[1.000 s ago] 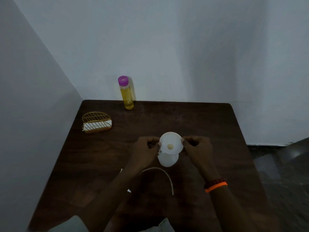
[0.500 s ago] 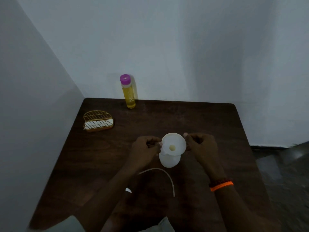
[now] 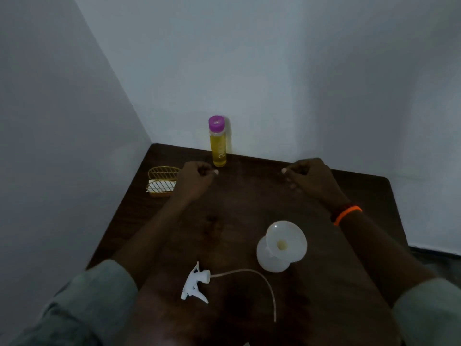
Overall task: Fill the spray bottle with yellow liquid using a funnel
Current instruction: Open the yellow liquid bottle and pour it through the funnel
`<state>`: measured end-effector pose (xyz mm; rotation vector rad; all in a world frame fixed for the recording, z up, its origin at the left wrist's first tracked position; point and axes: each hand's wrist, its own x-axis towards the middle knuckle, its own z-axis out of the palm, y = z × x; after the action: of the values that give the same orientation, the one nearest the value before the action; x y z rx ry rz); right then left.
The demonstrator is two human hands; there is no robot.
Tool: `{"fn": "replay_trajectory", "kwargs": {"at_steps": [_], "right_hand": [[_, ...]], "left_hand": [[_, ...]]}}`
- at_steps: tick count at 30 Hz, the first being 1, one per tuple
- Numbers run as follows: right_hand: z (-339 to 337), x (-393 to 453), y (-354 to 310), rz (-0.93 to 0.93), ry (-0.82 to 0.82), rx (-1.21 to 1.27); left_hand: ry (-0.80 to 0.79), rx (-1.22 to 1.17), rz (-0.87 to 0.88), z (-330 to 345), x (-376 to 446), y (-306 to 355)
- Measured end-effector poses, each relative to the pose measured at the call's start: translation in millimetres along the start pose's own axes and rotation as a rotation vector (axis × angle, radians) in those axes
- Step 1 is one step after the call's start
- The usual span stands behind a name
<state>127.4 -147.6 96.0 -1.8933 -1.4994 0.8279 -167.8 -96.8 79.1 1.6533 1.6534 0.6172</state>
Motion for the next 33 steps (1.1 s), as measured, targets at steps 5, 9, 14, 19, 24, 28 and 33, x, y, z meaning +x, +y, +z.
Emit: {"fn": "replay_trajectory", "kwargs": {"at_steps": [5,9,14,19,24,28,33], "right_hand": [[43,83,-2,-0.065,-0.221,-0.220],[85,133,-7,-0.107,-0.384,-0.315],[122,168,-26,-0.169,-0.373,-0.243],[145,183,-45,-0.233,-0.273,-0.105],[144,169,-54,-0.271,-0.258,0.004],[126,142,-57,-0.358,-0.281,0.113],[97,101,-75,-0.431,-0.252,0.190]], "left_hand": [[0.159,0.024,0.057,-10,63,4],[0.164,0.049,0.135,-8,109,10],[0.161,0.073,0.250,2,140,16],[0.175,0.046,0.298,7,146,13],[0.156,0.040,0.370,3,135,11],[0.082,-0.001,0.451,-13,111,23],[0.025,-0.048,0.532,-37,72,45]]}}
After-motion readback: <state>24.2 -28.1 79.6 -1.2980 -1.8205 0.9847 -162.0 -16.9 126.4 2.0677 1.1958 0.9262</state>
